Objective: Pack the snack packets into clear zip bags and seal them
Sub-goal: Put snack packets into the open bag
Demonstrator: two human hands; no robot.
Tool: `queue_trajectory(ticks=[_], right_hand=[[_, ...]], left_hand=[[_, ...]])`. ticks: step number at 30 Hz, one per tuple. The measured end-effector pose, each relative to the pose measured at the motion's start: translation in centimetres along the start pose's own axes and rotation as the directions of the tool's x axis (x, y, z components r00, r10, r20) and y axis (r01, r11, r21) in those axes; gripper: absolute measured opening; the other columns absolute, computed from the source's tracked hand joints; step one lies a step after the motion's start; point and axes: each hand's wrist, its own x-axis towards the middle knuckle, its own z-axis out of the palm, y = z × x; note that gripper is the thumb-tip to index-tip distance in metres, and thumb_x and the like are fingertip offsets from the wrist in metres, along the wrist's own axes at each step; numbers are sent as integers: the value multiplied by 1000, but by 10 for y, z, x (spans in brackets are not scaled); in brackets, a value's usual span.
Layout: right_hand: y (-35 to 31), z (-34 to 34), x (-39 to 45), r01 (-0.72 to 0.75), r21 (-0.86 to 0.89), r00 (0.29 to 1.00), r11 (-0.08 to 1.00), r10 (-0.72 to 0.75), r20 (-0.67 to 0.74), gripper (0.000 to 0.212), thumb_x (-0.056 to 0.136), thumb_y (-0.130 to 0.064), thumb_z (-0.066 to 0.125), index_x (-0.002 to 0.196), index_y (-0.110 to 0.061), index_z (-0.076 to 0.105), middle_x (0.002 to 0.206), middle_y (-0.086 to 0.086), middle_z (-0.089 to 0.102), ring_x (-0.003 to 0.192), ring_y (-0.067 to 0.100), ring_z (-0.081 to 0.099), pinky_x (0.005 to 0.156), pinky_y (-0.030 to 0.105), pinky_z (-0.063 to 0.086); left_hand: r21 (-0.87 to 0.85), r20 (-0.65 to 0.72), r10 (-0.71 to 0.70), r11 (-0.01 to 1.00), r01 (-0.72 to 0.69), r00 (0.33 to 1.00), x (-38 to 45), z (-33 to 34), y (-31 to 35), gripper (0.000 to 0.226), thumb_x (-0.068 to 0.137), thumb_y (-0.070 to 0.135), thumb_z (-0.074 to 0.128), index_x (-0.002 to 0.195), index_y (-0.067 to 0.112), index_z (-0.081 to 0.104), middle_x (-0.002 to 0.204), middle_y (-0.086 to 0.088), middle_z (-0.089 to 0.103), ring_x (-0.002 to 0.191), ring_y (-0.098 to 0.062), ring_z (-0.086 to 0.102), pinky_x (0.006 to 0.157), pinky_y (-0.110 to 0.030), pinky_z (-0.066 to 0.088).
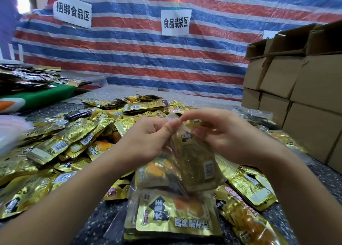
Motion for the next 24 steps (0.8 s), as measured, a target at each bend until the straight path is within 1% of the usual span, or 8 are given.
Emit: queue_trajectory(ticks=[4, 7, 9, 12, 16, 18, 21, 24], right_hand=[[1, 7, 2, 2, 98, 997, 995, 6, -79, 31, 91, -19, 70, 108, -44, 65, 101, -15, 70, 94, 4, 66, 80, 35, 61], [4, 15, 2, -39, 358, 985, 933, 95, -143, 30, 84, -17, 76, 105, -33, 63, 97, -1, 73, 88, 14, 71, 73, 38, 62], [6, 18, 2, -5, 385, 979, 923, 83, -186, 23, 83, -12, 76, 98, -29, 68, 93, 1, 75, 86, 14, 72, 75, 36, 62], [4, 23, 5, 21, 276, 985, 961, 27, -169, 23, 88, -11, 71, 99, -31, 72, 98, -6, 75, 95, 4, 68, 86, 26, 55], [-2, 25, 7, 0, 123, 997, 992, 9, -77, 27, 101, -17, 53, 121, -25, 69, 108, -22, 68, 100, -14, 59, 83, 2, 40], [-1, 25, 5, -18, 46, 994, 999, 23, -108, 32, 103, -27, 46, 130, -26, 63, 119, -21, 64, 107, -13, 54, 86, 0, 37], [0, 29, -3, -12, -22, 976, 1000, 7, -218, 32, 95, -46, 50, 114, -25, 64, 106, -23, 63, 102, -11, 55, 81, 3, 40], [3, 34, -7, 17, -72, 979, 997, -31, -203, 23, 93, -29, 66, 115, -26, 68, 104, -27, 64, 104, -8, 57, 86, 8, 42]], left_hand=[[-22, -31, -37, 999, 36, 999, 1, 1, 0, 51, 92, 40, 47, 85, -4, 70, 77, -19, 74, 69, -31, 73, 67, -41, 62], [-6, -59, -46, 999, 46, 997, 2, 0, 1, 50, 92, 40, 47, 84, -2, 71, 75, -15, 75, 67, -29, 72, 67, -43, 61], [17, -80, -36, 999, 37, 996, 1, 0, 0, 51, 90, 44, 47, 81, -1, 71, 75, -16, 74, 68, -34, 71, 71, -52, 59], [91, -92, 5, 996, 4, 996, -1, 1, 1, 59, 86, 53, 46, 84, -2, 70, 78, -29, 68, 69, -46, 65, 66, -62, 54], [97, -117, -48, 993, 59, 992, 0, 1, -2, 66, 83, 59, 47, 92, -2, 70, 84, -38, 64, 68, -53, 62, 62, -64, 53], [33, -144, -84, 995, 89, 986, 2, 3, -3, 59, 83, 55, 49, 87, 0, 71, 80, -31, 68, 66, -45, 67, 61, -57, 57], [-31, -186, -131, 991, 127, 974, 4, 1, -5, 53, 93, 45, 48, 82, -1, 69, 76, -30, 68, 55, -30, 66, 50, -38, 57], [-41, -195, -169, 986, 164, 966, 2, -1, -6, 56, 100, 42, 45, 91, -10, 64, 86, -42, 60, 62, -42, 64, 58, -53, 58]])
